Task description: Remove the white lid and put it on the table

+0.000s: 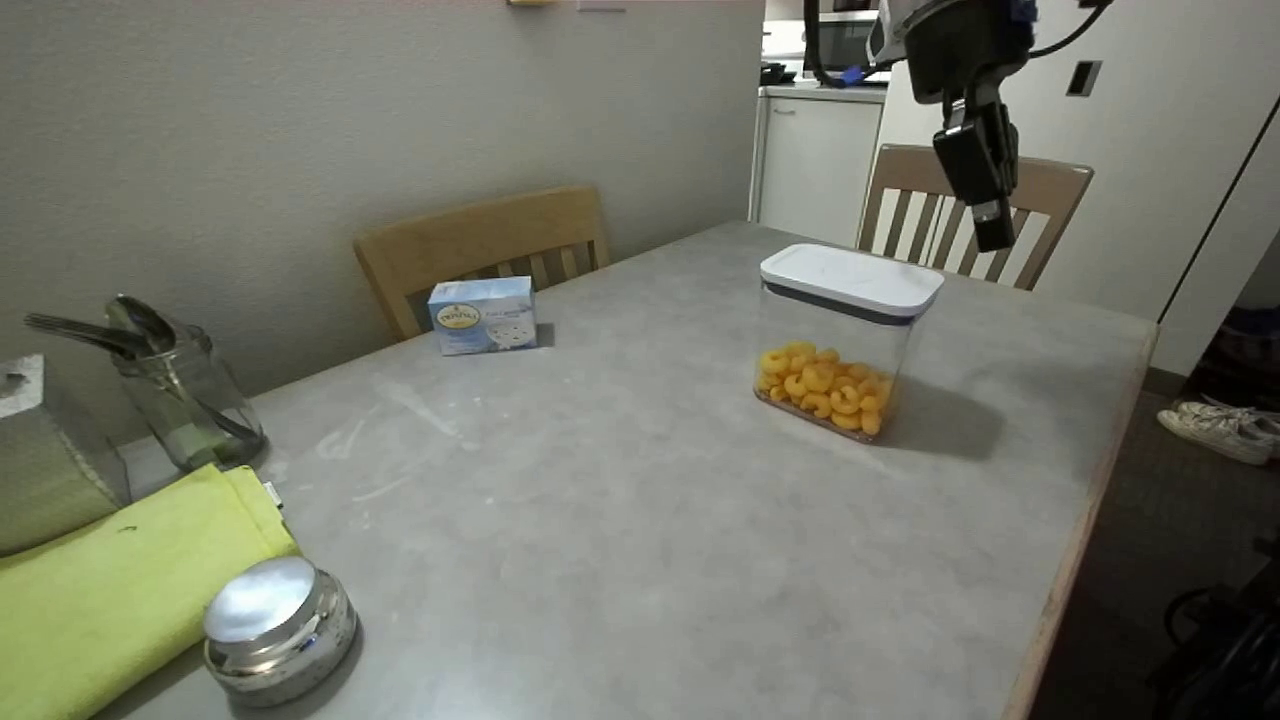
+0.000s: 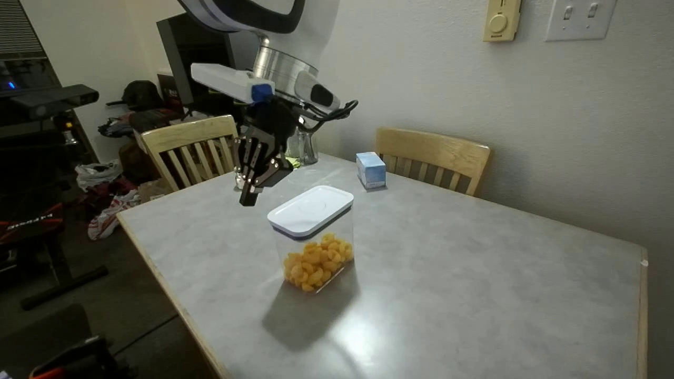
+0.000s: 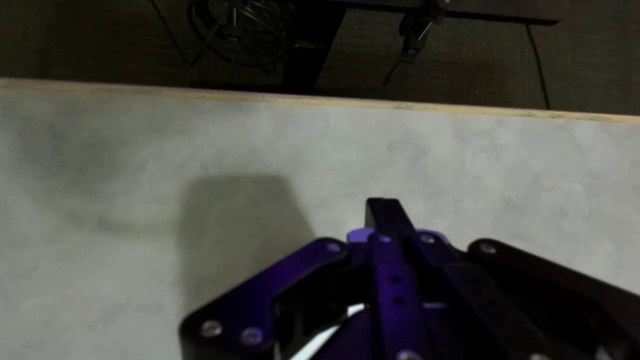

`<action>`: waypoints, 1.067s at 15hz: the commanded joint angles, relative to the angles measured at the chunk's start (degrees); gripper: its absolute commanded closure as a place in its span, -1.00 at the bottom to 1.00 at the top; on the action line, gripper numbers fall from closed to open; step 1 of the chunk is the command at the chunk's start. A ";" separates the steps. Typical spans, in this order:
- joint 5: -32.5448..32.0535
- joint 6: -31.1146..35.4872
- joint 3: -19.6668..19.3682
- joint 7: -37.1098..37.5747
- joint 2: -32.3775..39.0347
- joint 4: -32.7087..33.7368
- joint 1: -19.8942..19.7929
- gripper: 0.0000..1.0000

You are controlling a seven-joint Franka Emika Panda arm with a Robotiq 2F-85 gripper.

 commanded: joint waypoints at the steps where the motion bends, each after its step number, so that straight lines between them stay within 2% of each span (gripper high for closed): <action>1: -1.70 5.73 1.28 -3.41 -2.74 -1.80 -0.51 1.00; 5: -2.19 10.53 1.95 -6.61 -3.41 -2.06 -0.45 1.00; 9: -1.39 9.95 2.02 -7.50 -3.10 -1.80 -0.73 1.00; 16: -3.51 15.63 2.19 -12.82 -2.07 -2.68 -0.62 1.00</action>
